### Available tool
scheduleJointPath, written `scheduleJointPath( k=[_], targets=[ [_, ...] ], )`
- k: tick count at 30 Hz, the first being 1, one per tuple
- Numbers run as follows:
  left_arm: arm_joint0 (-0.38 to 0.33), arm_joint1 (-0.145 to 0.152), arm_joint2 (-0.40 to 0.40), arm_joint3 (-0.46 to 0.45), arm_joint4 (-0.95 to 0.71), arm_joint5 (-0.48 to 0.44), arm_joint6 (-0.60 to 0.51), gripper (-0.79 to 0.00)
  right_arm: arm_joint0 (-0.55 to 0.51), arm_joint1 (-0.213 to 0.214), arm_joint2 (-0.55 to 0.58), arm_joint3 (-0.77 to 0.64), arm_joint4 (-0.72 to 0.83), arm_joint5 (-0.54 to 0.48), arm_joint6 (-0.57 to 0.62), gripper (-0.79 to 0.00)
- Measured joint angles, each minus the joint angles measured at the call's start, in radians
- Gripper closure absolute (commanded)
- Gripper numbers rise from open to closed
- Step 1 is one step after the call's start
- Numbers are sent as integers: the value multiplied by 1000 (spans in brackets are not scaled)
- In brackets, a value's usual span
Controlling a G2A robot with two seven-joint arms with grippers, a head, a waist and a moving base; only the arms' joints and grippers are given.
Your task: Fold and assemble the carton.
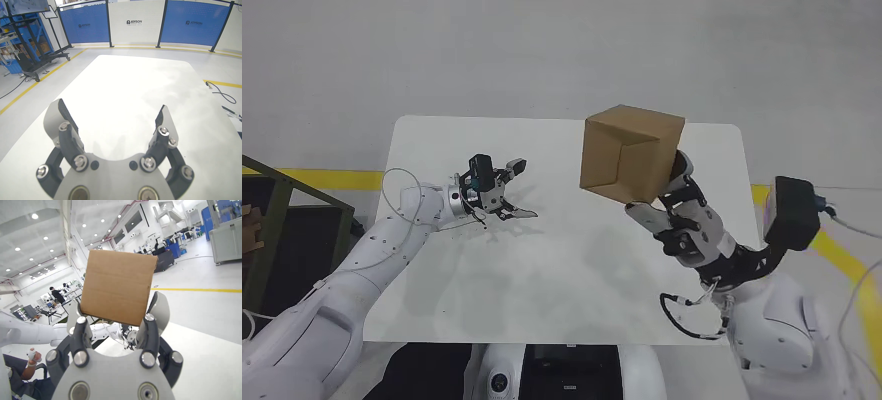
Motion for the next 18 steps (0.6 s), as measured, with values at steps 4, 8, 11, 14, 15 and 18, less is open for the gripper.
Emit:
scheduleJointPath(
  k=[4, 8, 11, 14, 15, 18],
  targets=[
    [0, 0, 0, 0, 0, 0, 0, -785, -10, 1, 39, 0, 36, -83, -52, -391],
    [0, 0, 0, 0, 0, 0, 0, -785, -31, 3, 61, 0, 42, -121, -73, -385],
    [0, 0, 0, 0, 0, 0, 0, -785, -42, 3, 67, 0, 43, -116, -68, -385],
    [0, 0, 0, 0, 0, 0, 0, -785, -51, 4, 59, 0, 35, -89, -40, -388],
    [0, 0, 0, 0, 0, 0, 0, -785, -53, 4, 54, 0, 29, -77, -29, -391],
    [0, 0, 0, 0, 0, 0, 0, -785, -61, 4, 31, 0, -18, -20, 19, -385]
  ],
)
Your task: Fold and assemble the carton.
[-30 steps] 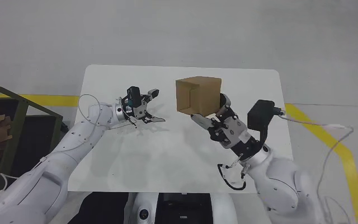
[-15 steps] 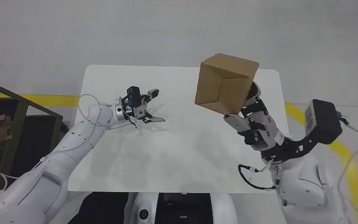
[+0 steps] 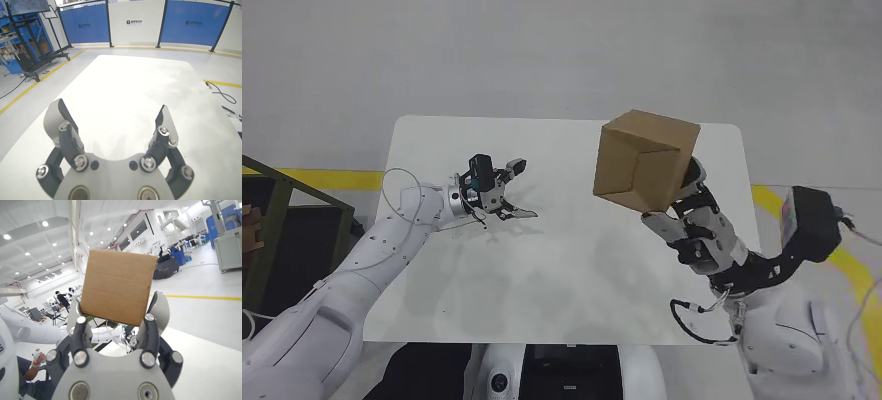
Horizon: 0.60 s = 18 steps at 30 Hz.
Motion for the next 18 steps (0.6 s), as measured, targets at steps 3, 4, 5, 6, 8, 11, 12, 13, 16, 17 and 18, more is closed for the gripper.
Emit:
scheduleJointPath(
  k=[3, 4, 5, 6, 8, 11, 12, 13, 16, 17, 18],
  targets=[
    [0, 0, 0, 0, 0, 0, 0, -785, -9, -1, -27, 1, -45, 74, 36, -434],
    [0, 0, 0, 0, 0, 0, 0, -785, -11, -2, -37, 4, -56, 99, 47, -437],
    [0, 0, 0, 0, 0, 0, 0, -785, -11, -2, -44, 12, -62, 114, 54, -413],
    [0, 0, 0, 0, 0, 0, 0, -785, -10, -2, -52, 25, -67, 125, 61, -406],
    [0, 0, 0, 0, 0, 0, 0, -785, -4, -3, -72, 61, -75, 143, 78, -416],
    [0, 0, 0, 0, 0, 0, 0, -785, 11, -6, -110, 124, -108, 184, 99, -406],
    [0, 0, 0, 0, 0, 0, 0, -785, 17, -7, -123, 146, -121, 201, 103, -406],
    [0, 0, 0, 0, 0, 0, 0, -785, 26, -9, -140, 175, -137, 223, 107, -409],
    [0, 0, 0, 0, 0, 0, 0, -785, 43, -13, -171, 238, -168, 265, 107, -391],
    [0, 0, 0, 0, 0, 0, 0, -785, 45, -14, -177, 253, -177, 277, 107, -391],
    [0, 0, 0, 0, 0, 0, 0, -785, 47, -14, -180, 267, -187, 288, 107, -391]
  ],
)
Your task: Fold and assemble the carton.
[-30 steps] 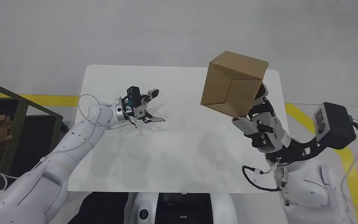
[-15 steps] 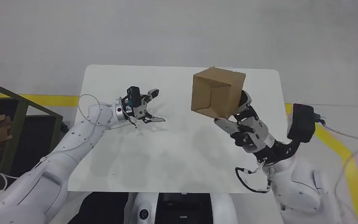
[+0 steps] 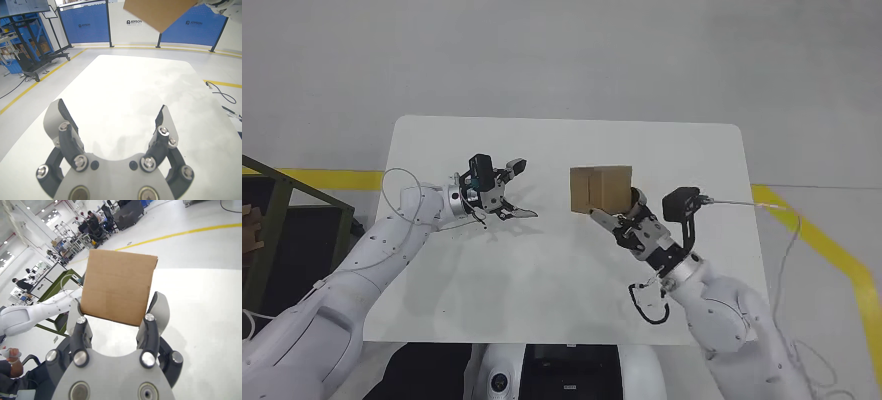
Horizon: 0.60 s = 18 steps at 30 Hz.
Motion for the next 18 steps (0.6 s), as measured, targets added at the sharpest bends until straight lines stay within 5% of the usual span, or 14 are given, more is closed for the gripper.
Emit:
scheduleJointPath(
  k=[13, 18],
  targets=[
    [0, 0, 0, 0, 0, 0, 0, -785, 6, -4, -50, 92, -216, 196, 89, -391],
    [0, 0, 0, 0, 0, 0, 0, -785, 38, -11, -106, 143, -303, 264, 137, -465]
  ],
)
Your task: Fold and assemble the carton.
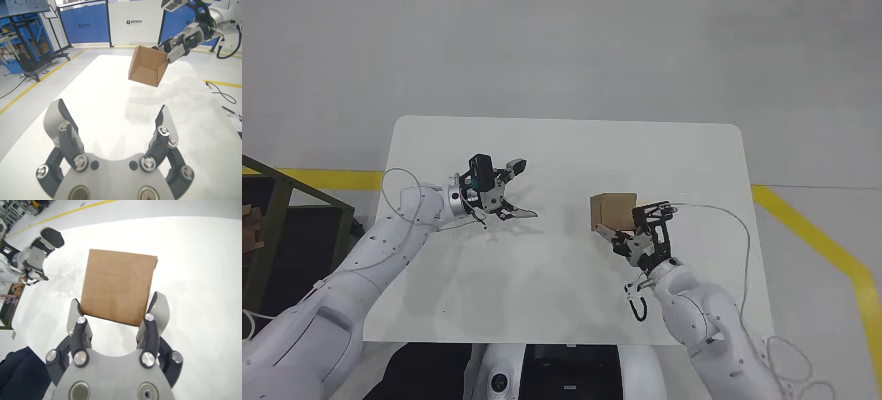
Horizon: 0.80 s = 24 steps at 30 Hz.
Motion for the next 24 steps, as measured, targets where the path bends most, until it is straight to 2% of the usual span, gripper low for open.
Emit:
scheduleJointPath(
  k=[4, 7, 13, 24],
  targets=[
    [0, 0, 0, 0, 0, 0, 0, -785, 38, -9, -46, 38, -46, 35, 46, -477],
    [0, 0, 0, 0, 0, 0, 0, -785, 57, -14, -69, 58, -62, 46, 65, -536],
    [0, 0, 0, 0, 0, 0, 0, -785, 90, -24, -102, 91, -74, 58, 96, -785],
    [0, 0, 0, 0, 0, 0, 0, -785, 98, -35, -120, 89, -85, 54, 68, -785]
  ],
)
